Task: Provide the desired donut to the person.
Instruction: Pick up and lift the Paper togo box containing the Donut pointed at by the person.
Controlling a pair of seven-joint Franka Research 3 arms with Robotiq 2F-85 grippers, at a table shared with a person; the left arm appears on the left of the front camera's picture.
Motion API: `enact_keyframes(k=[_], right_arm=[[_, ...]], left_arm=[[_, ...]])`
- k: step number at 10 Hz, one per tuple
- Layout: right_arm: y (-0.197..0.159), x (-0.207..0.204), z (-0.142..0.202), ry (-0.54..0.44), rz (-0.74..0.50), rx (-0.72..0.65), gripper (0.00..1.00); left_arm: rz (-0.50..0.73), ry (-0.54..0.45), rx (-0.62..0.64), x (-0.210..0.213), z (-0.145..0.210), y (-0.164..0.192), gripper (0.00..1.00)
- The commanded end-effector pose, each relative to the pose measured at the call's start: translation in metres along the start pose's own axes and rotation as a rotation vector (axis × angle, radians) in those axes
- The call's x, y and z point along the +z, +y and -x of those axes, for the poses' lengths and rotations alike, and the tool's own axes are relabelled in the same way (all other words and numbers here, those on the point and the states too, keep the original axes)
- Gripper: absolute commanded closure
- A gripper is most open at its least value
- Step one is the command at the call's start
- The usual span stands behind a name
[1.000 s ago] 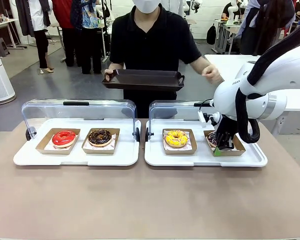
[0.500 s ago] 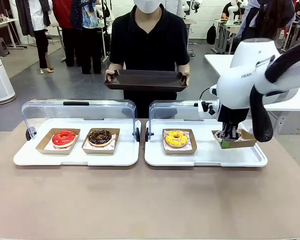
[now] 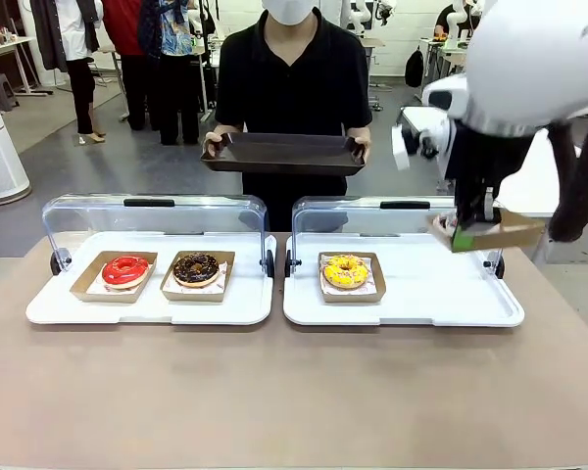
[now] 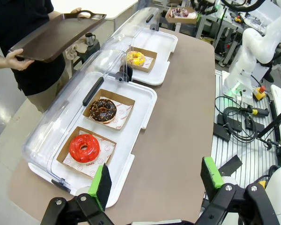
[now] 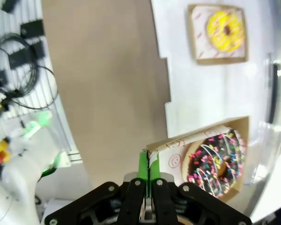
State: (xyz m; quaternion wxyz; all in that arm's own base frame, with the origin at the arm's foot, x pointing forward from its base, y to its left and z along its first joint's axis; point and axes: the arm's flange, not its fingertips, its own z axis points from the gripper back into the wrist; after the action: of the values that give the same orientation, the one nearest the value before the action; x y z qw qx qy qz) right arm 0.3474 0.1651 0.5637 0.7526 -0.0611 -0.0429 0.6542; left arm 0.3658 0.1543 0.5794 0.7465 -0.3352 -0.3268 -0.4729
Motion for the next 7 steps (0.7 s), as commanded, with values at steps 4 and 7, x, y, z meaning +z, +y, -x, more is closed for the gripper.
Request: enact_keyframes(k=[4, 7], right_arm=[[-0.033, 0.074, -0.019, -0.057, 0.05, -0.095, 1.0], [-0.067, 0.076, -0.042, -0.033, -0.043, -0.051, 1.0]], left_arm=[[0.001, -0.005, -0.003, 0.0, -0.001, -0.001, 0.0], [0.001, -0.005, -0.003, 0.0, -0.001, -0.001, 0.0]])
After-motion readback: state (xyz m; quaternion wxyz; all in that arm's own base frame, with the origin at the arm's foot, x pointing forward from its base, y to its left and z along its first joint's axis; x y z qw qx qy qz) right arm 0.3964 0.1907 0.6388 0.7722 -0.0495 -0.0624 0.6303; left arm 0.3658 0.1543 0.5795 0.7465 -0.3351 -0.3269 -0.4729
